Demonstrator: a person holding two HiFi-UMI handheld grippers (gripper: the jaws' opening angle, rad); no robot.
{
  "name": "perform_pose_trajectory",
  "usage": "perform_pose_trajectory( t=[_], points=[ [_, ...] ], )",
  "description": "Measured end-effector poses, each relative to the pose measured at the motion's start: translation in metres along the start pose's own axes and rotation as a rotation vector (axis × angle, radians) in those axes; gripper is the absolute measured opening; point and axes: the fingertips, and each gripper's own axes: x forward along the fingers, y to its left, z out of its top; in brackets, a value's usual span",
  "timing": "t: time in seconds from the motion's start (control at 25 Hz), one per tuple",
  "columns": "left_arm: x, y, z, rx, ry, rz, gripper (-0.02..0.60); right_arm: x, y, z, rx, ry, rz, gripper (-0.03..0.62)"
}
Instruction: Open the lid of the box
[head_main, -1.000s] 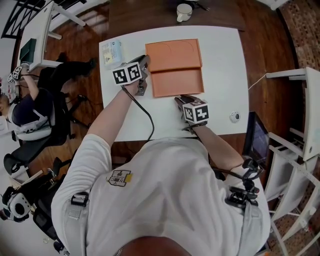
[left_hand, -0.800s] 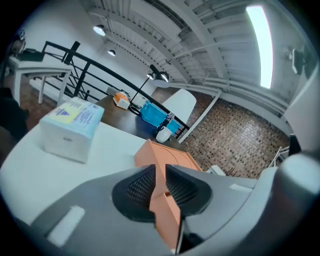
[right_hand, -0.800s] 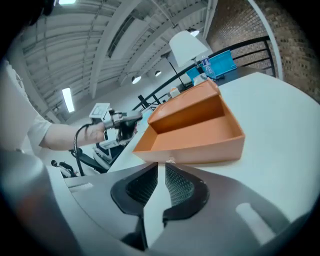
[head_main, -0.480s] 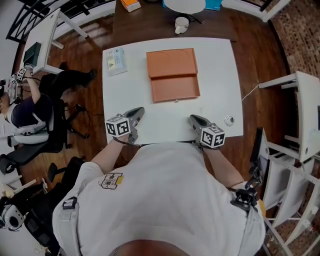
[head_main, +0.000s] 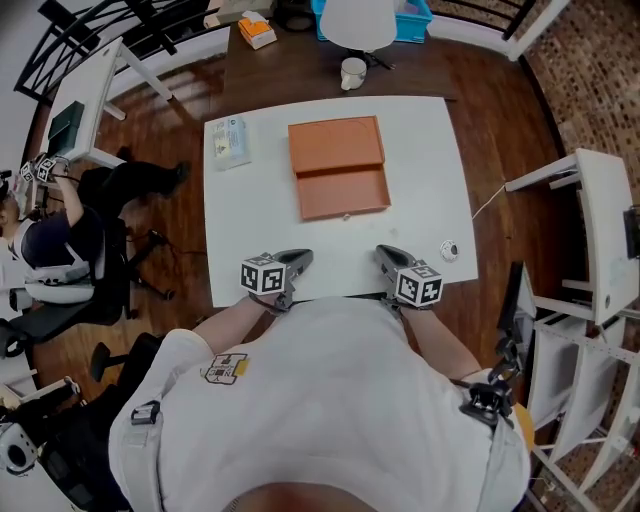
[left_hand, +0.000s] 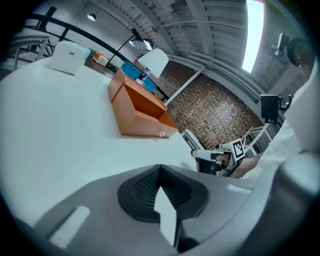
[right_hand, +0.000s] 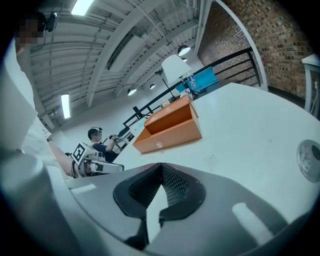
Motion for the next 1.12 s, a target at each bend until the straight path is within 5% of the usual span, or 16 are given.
perform_pose_trajectory(
  t=[1.12],
  points=[
    [-0.003, 0.004, 0.011, -0.022, -0.069, 0.026, 0.000, -0.003, 0.000, 0.003, -0.033, -0.014, -0.006, -0.002]
  ],
)
